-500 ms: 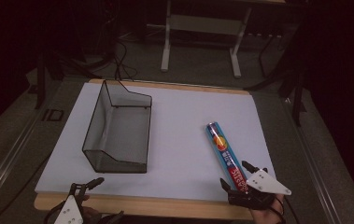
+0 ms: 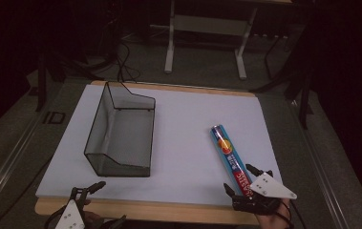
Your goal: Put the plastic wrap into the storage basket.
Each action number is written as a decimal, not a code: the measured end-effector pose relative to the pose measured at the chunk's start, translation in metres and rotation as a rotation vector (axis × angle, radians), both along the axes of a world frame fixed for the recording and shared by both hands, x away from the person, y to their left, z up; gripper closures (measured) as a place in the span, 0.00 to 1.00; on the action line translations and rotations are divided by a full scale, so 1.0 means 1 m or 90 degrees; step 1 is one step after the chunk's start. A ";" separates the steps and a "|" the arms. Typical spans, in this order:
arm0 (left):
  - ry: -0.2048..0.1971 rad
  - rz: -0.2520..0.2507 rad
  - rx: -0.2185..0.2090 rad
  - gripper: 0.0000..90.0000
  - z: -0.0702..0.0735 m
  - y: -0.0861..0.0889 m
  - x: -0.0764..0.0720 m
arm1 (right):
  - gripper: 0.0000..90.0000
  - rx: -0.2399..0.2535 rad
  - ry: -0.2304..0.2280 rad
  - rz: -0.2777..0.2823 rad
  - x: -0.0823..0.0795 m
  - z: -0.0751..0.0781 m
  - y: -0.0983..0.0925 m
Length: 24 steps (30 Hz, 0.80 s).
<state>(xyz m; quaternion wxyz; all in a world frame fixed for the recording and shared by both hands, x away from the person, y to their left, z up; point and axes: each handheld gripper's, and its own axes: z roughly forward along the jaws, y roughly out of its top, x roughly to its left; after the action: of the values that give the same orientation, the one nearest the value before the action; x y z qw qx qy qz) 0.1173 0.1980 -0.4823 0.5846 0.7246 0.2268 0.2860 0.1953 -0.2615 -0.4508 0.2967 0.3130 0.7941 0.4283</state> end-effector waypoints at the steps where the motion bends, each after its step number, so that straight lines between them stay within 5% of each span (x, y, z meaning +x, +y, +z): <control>1: -0.001 0.001 0.001 0.00 0.000 0.000 0.000 | 0.11 0.002 -0.004 0.000 0.000 0.001 0.001; 4: -0.002 0.002 0.002 0.00 0.000 0.000 -0.001 | 0.10 0.009 0.007 0.016 0.000 0.003 0.002; 6: -0.004 0.005 0.002 0.00 0.000 0.001 -0.002 | 0.10 -0.010 -0.033 0.026 0.001 0.008 0.006; 10: -0.005 0.009 0.004 0.00 0.001 0.002 -0.002 | 0.11 -0.027 -0.043 0.032 0.003 0.010 0.008; 14: -0.005 0.008 0.005 0.00 0.000 0.001 -0.002 | 0.11 -0.010 -0.003 0.005 0.011 0.015 0.007; 19: -0.006 0.005 0.011 0.00 0.000 0.001 -0.003 | 0.10 -0.003 0.001 -0.016 0.019 0.018 0.009; 24: -0.006 0.004 0.005 0.00 0.001 0.001 -0.003 | 0.10 0.014 0.041 -0.038 0.035 0.021 0.007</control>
<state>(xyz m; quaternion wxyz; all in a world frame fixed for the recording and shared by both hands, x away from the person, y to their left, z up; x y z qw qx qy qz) 0.1141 0.1993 -0.4816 0.5818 0.7247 0.2254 0.2924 0.2304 -0.2543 -0.4302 0.2804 0.3535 0.7888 0.4175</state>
